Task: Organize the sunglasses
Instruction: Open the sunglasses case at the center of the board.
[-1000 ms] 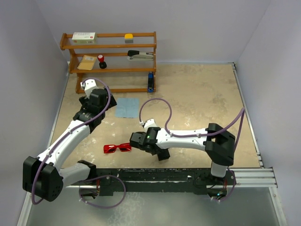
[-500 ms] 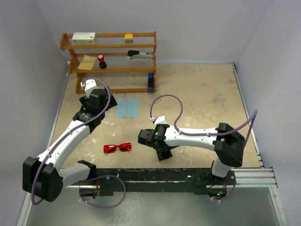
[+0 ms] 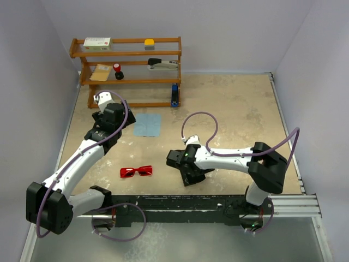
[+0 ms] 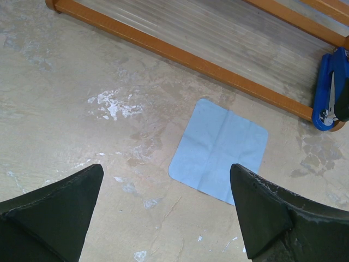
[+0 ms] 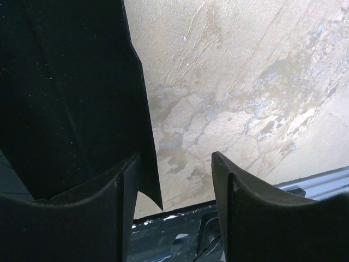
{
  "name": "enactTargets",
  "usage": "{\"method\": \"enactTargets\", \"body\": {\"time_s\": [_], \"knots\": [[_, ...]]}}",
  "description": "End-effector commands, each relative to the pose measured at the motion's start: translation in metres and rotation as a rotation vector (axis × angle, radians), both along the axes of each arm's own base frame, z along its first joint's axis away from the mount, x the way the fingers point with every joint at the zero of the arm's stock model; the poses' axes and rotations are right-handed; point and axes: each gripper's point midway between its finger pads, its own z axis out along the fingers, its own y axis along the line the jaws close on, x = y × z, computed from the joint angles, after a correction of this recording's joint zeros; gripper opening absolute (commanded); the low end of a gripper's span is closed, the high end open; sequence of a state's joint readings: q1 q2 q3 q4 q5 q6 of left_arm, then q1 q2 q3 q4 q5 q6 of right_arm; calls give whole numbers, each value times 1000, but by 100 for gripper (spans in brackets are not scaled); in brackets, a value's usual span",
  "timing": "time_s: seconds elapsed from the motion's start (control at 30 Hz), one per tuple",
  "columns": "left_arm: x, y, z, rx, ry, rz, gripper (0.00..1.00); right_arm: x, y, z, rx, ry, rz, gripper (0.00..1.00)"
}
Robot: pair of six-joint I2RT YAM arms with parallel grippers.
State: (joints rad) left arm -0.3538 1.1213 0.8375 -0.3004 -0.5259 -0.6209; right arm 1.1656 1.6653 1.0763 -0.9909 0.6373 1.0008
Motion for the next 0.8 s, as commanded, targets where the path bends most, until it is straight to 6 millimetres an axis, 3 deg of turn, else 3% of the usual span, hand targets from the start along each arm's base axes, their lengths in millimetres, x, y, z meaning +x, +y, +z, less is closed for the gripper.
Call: {"method": "enactTargets", "body": {"time_s": [0.0,0.2,0.33,0.53,0.67,0.77], "knots": [[5,0,15,-31,-60,8,97,5,1,5,23,-33,-10,57],[6,0,15,-33,-63,7,97,8,14,16,82,-30,24,50],[7,-1,16,-31,-64,4,97,15,19,31,98,-69,31,51],[8,-1,17,-28,-62,5,97,22,44,57,198,-75,151,54],[9,0,18,-23,-64,9,97,13,62,59,256,-29,266,52],[9,2,19,-16,-66,15,97,5,64,53,275,5,312,46]]}}
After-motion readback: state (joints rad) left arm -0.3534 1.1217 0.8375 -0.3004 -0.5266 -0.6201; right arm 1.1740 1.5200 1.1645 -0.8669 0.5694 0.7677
